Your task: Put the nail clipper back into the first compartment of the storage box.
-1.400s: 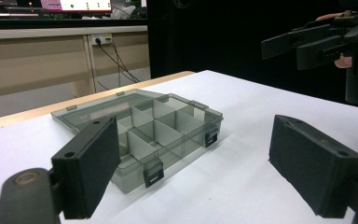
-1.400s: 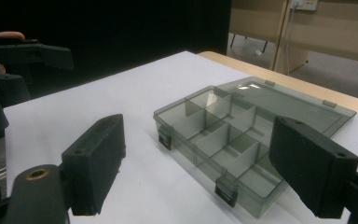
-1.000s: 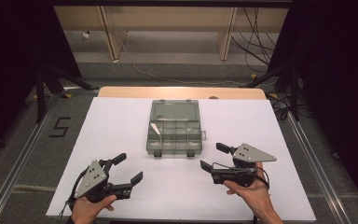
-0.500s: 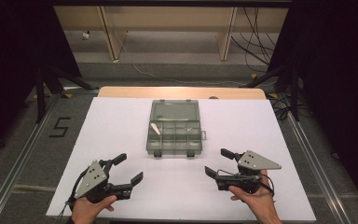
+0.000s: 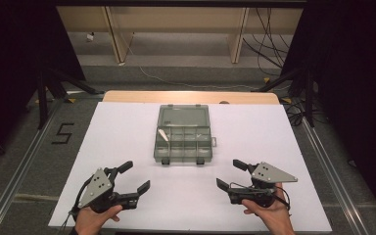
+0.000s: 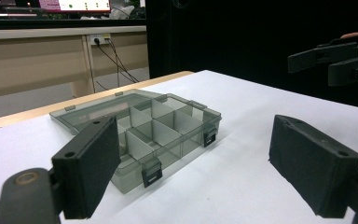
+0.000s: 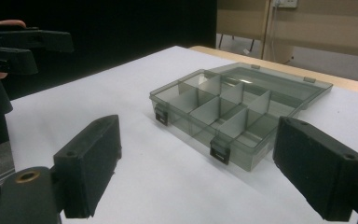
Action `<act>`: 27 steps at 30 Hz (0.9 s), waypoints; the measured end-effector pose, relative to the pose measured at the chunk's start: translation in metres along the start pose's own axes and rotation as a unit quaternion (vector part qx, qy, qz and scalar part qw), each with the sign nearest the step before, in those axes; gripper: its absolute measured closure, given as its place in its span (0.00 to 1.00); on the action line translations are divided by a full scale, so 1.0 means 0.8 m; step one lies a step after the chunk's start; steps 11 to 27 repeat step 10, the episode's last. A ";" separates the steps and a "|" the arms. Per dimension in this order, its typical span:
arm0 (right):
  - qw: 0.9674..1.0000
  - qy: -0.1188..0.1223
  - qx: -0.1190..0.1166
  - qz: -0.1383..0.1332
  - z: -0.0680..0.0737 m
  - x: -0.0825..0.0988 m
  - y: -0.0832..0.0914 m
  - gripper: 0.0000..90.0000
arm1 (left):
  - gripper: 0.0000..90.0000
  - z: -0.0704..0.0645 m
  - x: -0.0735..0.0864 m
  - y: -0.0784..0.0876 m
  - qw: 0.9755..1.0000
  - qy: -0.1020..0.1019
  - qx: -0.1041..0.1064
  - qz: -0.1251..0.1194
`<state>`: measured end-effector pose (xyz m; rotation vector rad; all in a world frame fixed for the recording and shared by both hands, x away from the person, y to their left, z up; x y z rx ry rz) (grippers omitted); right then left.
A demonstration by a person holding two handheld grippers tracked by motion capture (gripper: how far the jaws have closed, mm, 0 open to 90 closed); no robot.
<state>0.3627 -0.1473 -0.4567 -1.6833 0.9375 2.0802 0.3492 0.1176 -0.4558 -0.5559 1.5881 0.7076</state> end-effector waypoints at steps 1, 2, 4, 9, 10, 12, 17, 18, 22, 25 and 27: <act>1.000 0.001 0.000 0.000 0.000 0.000 0.000 0.18 | 0.18 0.000 0.000 0.000 1.000 -0.001 0.000 0.000; 1.000 0.001 -0.003 0.001 0.000 0.000 0.000 0.18 | 0.18 -0.001 0.000 0.000 1.000 -0.001 0.001 0.001; 1.000 0.003 -0.003 0.001 0.001 0.001 0.000 0.18 | 0.18 0.000 0.000 0.000 1.000 -0.002 0.001 0.001; 1.000 0.006 -0.004 0.005 0.000 0.001 0.000 0.18 | 0.18 0.000 0.000 0.000 1.000 -0.004 0.001 0.003; 1.000 0.004 -0.005 0.002 0.001 0.001 -0.001 0.18 | 0.18 0.000 0.000 0.000 1.000 -0.004 0.001 0.003; 1.000 0.004 -0.005 0.002 0.001 0.001 -0.001 0.18 | 0.18 0.000 0.000 0.000 1.000 -0.004 0.001 0.003; 1.000 0.004 -0.005 0.002 0.001 0.001 -0.001 0.18 | 0.18 0.000 0.000 0.000 1.000 -0.004 0.001 0.003; 1.000 0.004 -0.005 0.002 0.001 0.001 -0.001 0.18 | 0.18 0.000 0.000 0.000 1.000 -0.004 0.001 0.003; 1.000 0.004 -0.005 0.002 0.001 0.001 -0.001 0.18 | 0.18 0.000 0.000 0.000 1.000 -0.004 0.001 0.003; 1.000 0.004 -0.005 0.002 0.001 0.001 -0.001 0.18 | 0.18 0.000 0.000 0.000 1.000 -0.004 0.001 0.003; 1.000 0.004 -0.005 0.002 0.001 0.001 -0.001 0.18 | 0.18 0.000 0.000 0.000 1.000 -0.004 0.001 0.003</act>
Point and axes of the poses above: each handheld gripper's, and its own axes: y roughly backward along the jaws, x roughly out of its underside, z roughly to its left, the point moved 10 cm from there along -y, roughly forward along the jaws, and after that the axes turned 1 degree about -x, right-handed, at the moved point
